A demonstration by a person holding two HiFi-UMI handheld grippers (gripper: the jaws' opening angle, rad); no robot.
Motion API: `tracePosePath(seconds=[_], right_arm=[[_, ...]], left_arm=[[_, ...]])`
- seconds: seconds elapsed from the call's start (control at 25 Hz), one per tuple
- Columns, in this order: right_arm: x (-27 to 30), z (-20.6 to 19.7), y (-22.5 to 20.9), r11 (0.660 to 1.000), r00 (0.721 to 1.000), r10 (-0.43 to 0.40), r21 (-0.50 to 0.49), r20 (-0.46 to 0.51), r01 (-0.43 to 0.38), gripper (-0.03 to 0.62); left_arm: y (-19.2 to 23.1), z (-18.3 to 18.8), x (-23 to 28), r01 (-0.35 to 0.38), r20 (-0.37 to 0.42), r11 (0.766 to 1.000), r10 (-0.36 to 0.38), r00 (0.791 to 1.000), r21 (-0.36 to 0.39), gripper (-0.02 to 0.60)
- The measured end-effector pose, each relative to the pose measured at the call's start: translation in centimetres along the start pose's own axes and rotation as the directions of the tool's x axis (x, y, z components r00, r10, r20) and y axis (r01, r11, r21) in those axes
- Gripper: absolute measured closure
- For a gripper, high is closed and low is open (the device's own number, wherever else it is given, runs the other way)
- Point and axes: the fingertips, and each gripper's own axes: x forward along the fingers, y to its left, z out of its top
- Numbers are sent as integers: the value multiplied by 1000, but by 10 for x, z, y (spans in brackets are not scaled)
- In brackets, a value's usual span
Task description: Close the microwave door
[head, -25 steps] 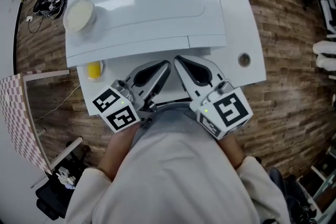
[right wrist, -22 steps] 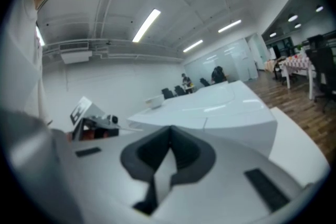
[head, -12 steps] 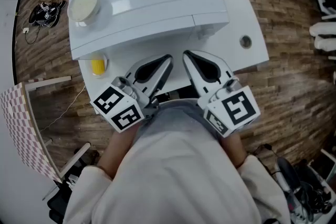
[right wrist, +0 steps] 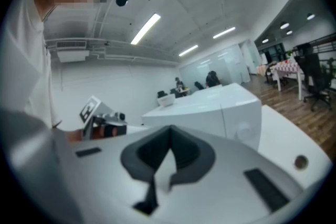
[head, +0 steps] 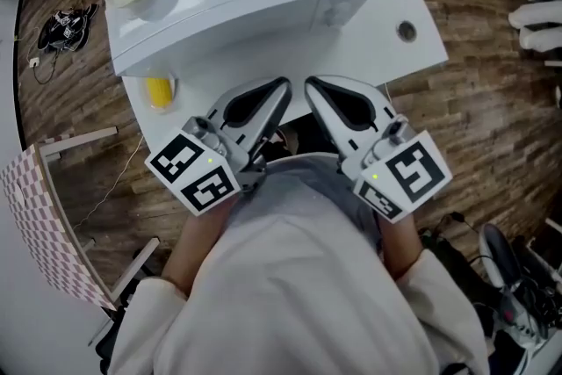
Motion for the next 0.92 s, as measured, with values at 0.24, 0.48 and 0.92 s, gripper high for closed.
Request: tracePosePath(seconds=[0.24,0.48,0.92], right_arm=[[-19,-12,13,1000,1000,-5,-17,-14,4,572],[-35,-22,30,999,1000,-22,-23,-19,22,572],[-46,-35,69,999,999,-41,8,-1,41,572]], left_arm=[[-9,-14,-18,7,-7,1000,-7,1000,0,568],[-21,-31,-33,23,-18,1000,-23,1000,-13,568],[-31,-48,-65,39,-8,999,-39,999,-29,568]])
